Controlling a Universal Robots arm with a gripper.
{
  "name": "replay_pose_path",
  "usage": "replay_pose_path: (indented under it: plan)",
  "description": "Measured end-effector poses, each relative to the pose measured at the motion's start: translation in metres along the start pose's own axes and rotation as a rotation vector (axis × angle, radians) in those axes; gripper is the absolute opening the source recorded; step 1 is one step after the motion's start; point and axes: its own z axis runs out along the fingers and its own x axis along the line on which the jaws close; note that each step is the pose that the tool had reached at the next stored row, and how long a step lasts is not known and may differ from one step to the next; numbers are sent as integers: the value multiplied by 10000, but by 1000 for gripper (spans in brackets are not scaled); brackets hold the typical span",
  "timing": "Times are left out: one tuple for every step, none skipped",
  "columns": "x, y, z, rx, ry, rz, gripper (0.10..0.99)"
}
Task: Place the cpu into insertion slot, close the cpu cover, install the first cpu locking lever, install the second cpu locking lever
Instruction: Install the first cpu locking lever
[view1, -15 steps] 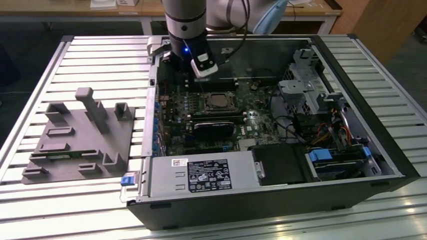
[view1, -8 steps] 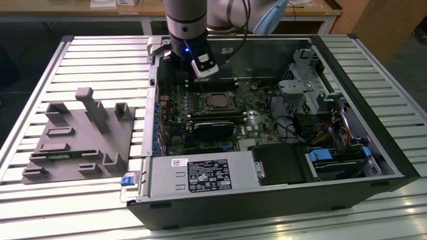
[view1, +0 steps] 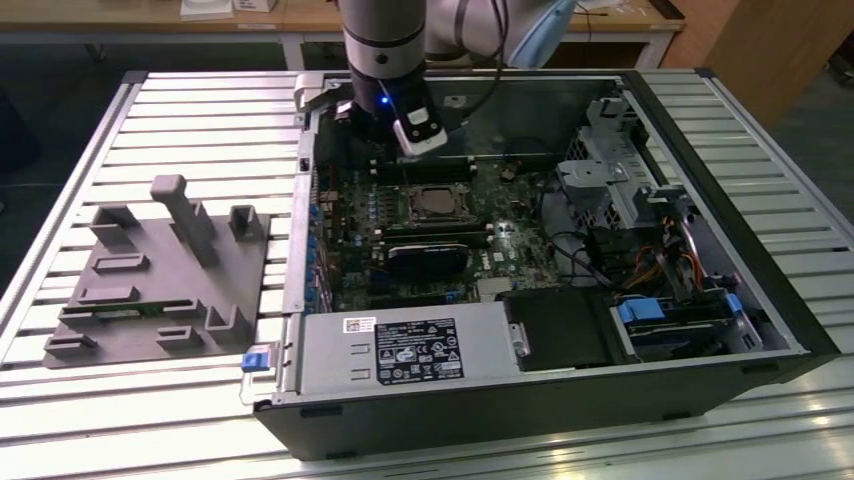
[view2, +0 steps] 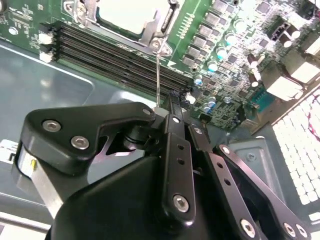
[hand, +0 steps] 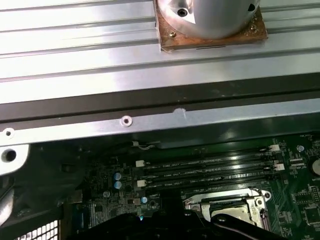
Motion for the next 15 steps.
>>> replay_pose_path:
  plan:
    - [-18, 2, 1, 1, 0, 0, 106]
    - [-37, 4, 3, 1, 1, -1, 106]
    - [-58, 7, 5, 1, 1, 0, 106]
    - [-84, 10, 7, 0, 2, 0, 106]
    - [-111, 13, 9, 1, 3, 1, 106]
    - [-138, 16, 10, 2, 6, 1, 106]
    - [-165, 19, 12, 2, 8, 1, 106]
    - [-190, 22, 14, 2, 9, 2, 106]
    - [-214, 25, 15, 2, 11, 2, 106]
    - [-238, 28, 16, 3, 14, 4, 106]
    - [-265, 32, 18, 3, 16, 5, 106]
    - [-292, 35, 19, 3, 18, 5, 106]
    - [-318, 38, 21, 3, 21, 5, 106]
    - [-342, 41, 22, 3, 23, 6, 106]
    - [-364, 44, 23, 4, 24, 7, 106]
